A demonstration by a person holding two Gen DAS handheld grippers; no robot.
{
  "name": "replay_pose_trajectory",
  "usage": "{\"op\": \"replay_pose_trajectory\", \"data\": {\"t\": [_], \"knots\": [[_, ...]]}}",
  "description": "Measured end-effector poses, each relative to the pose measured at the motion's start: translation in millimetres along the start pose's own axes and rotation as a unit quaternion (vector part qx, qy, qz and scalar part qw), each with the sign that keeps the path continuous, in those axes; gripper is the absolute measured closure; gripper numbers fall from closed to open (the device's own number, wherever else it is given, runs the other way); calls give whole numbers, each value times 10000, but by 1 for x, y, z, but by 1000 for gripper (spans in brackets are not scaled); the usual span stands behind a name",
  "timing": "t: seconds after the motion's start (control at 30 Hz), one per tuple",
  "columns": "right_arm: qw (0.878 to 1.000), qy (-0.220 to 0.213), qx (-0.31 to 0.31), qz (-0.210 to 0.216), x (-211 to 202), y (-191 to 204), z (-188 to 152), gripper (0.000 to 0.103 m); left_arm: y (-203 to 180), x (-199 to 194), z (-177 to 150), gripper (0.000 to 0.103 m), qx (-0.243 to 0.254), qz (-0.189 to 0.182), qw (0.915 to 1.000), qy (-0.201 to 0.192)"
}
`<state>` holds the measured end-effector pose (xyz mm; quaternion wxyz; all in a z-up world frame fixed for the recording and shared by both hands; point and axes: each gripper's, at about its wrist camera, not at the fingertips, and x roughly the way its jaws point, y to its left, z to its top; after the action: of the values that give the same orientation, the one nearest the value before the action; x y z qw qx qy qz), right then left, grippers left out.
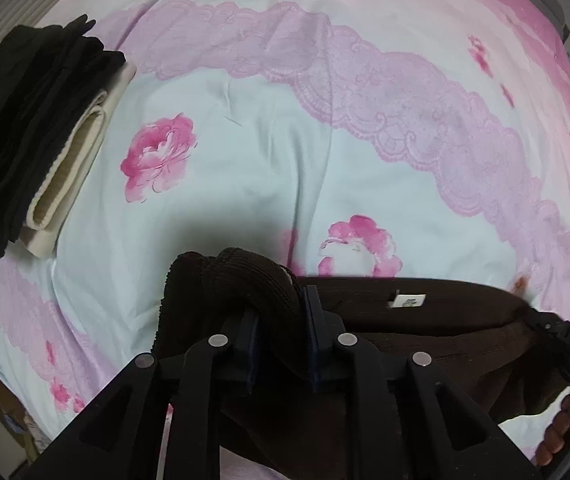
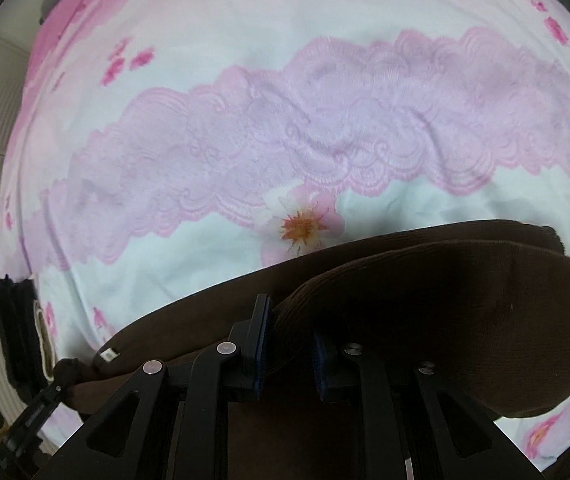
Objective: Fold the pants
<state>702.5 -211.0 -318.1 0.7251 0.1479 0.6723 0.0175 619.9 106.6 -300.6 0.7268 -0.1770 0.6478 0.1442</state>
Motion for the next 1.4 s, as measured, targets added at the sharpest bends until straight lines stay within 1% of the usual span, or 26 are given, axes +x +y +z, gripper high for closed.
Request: {"op": "replay_pose_trajectory", "data": {"t": [0.07, 0.1, 0.13, 0.17, 0.2, 0.23, 0.27, 0.33, 0.37, 0.43, 0.5, 0.57, 0.67, 0.7, 0.77, 0.8, 0.87, 0.93, 0.97, 1.03, 1.1, 1.17, 1.23, 1.4], "knots": [[10000, -28, -45, 60, -3, 0, 0, 75, 7, -5, 1, 74, -100, -212, 9997, 32], [9998, -99, -119, 98, -7, 2, -1, 65, 7, -8, 1, 71, -111, -300, 9995, 36], [9995, -190, -209, 118, -12, 3, -1, 52, 9, -14, 0, 62, -110, -417, 9991, 5], [9986, -356, -367, 127, -22, 7, -3, 46, 11, -21, -1, 39, -99, -474, 9988, -89], [9978, -469, -455, 117, -28, 8, -3, 40, 12, -32, -2, 30, -66, -413, 9987, -287], [9963, -623, -585, 96, -38, 11, -4, 39, 13, -43, -4, 27, -5, -306, 9981, -541], [9937, -802, -786, 63, -51, 15, -8, 39, 13, -52, -5, 27, 79, -207, 9972, -718], [9881, -1076, -1102, 33, -73, 19, -15, 39, 9, -69, -10, 27, 415, 8, 9941, -1004], [9855, -1179, -1222, 0, -82, 19, -19, 39, 7, -74, -11, 27, 552, -1, 9928, -1059], [9808, -1381, -1375, -43, -102, 16, -32, 39, -1, -86, -23, 27, 1017, 3, 9875, -1204], [9801, -1446, -1361, -36, -114, 9, -45, 39, -10, -94, -39, 27, 1414, -93, 9816, -1283], [9803, -1463, -1324, -33, -124, -6, -61, 39, -19, -97, -59, 27, 1700, -108, 9768, -1298], [9803, -1544, -1223, -130, -132, -31, -83, 39, -37, -93, -92, 27, 2004, -179, 9725, -1170], [9806, -1568, -1169, -162, -133, -41, -89, 39, -45, -88, -106, 27, 2137, -248, 9706, -1083], [9832, -1514, -993, -230, -131, -68, -98, 39, -57, -79, -125, 27, 2266, -287, 9693, -907], [9849, -1447, -907, -298, -128, -79, -100, 39, -64, -73, -137, 27, 2292, -341, 9698, -765], [9874, -1304, -774, -461, -123, -101, -104, 39, -71, -65, -151, 27, 2280, -414, 9707, -636], [9891, -1171, -751, -488, -121, -119, -112, 39, -75, -55, -166, 27, 2256, -467, 9720, -471], [9894, -1141, -780, -444, -121, -122, -116, 39, -76, -52, -173, 27, 2252, -443, 9723, -432], [9897, -1023, -959, -274, -117, -125, -132, 39, -75, -46, -187, 27, 2299, -277, 9721, -377], [9882, -892, -1245, -40, -111, -116, -148, 39, -70, -45, -197, 27, 2324, -101, 9717, -403], [9838, -740, -1609, 282, -100, -99, -165, 39, -61, -45, -203, 27, 2310, 109, 9718, -456], [9794, -589, -1845, 573, -86, -81, -181, 39, -49, -46, -207, 27, 2212, 275, 9736, -492], [9681, -46, -2145, 1297, -41, -33, -213, 41, -24, -51, -211, 27, 1994, 450, 9771, -587]]}}
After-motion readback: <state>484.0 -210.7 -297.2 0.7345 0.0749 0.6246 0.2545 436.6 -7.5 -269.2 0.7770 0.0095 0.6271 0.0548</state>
